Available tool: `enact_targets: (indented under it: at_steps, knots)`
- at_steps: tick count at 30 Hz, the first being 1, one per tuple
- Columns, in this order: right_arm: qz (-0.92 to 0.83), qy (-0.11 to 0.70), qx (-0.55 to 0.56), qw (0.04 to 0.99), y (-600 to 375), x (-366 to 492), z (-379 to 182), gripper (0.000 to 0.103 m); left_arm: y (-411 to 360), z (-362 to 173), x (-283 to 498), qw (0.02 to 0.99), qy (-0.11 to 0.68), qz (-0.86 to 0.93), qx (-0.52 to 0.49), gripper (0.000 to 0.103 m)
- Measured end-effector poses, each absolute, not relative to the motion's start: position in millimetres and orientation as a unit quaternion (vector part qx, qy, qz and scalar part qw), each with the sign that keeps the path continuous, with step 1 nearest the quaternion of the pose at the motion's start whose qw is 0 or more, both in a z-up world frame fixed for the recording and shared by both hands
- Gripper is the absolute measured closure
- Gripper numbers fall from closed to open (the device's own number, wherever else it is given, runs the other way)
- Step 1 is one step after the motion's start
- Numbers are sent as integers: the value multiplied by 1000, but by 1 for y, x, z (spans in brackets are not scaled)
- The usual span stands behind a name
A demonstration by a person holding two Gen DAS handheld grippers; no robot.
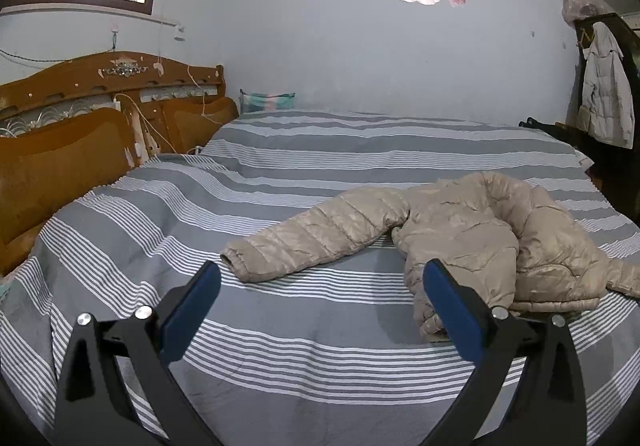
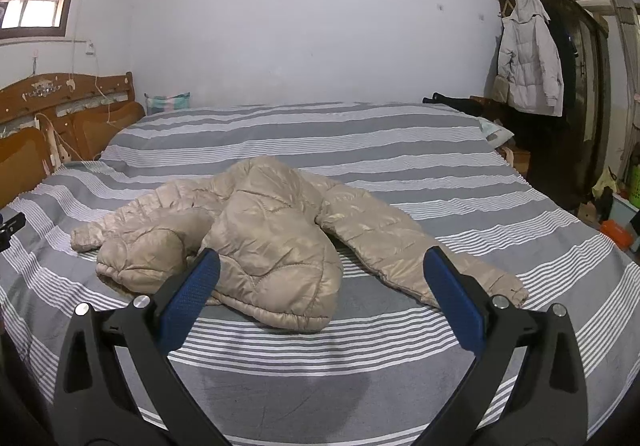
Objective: Fold large clothes
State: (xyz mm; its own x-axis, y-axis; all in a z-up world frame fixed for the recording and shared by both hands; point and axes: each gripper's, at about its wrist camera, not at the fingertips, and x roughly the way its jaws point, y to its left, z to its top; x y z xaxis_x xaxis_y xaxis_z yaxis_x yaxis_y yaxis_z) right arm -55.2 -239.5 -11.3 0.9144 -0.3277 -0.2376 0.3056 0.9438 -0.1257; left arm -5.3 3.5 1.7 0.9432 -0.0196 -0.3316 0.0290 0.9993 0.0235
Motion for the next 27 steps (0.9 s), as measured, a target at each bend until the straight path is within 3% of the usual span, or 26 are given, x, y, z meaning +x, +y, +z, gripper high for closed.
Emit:
enact_targets:
  at_steps: [27]
  knots:
    - [-180,127,-51,974,-237,-57,-11,3,-2,2,-3,985,172,-19,16,2]
